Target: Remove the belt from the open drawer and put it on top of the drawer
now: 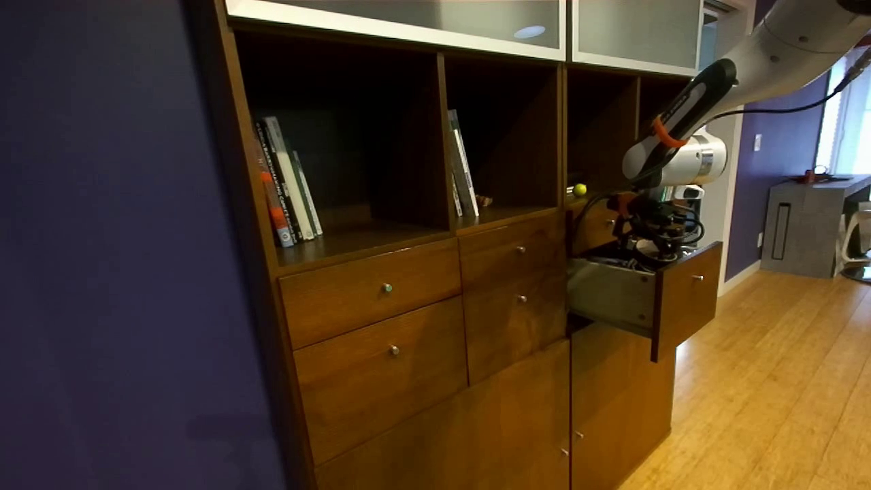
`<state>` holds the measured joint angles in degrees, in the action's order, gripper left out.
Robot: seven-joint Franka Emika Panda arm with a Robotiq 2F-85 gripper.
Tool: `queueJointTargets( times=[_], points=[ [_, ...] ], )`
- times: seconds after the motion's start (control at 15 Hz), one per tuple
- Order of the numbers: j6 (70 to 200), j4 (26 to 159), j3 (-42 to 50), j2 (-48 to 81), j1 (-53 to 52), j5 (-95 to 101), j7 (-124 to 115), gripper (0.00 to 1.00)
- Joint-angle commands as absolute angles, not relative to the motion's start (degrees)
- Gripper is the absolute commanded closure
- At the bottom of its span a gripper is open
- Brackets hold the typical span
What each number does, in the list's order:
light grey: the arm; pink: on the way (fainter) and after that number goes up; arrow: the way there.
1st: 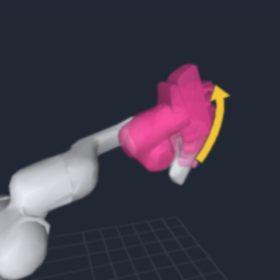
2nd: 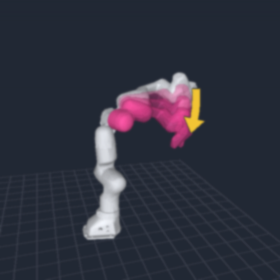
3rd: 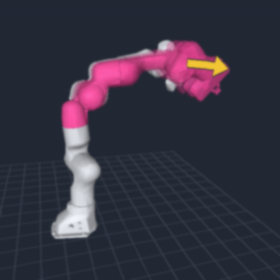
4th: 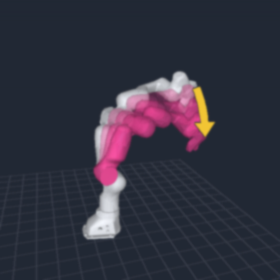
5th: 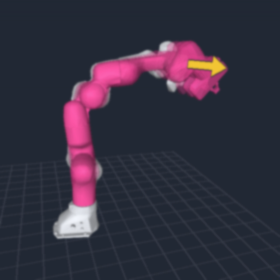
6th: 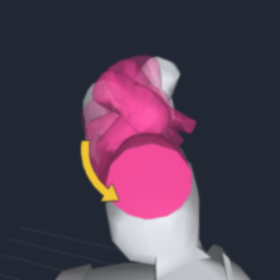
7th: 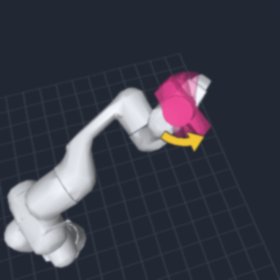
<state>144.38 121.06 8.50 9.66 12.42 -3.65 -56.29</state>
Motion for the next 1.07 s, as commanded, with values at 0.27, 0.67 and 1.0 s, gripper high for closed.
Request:
queueJointTargets(
  times=[0.27,0.67,1.0],
  points=[
    [144.9,119.8,9.4,11.9,10.7,-7.3,-50.4,0.0],
    [144.2,119.0,10.2,13.0,10.0,-6.1,-51.6,0.47],
    [143.8,118.6,11.2,12.0,9.7,-5.6,-52.4,0.82]
  ],
)
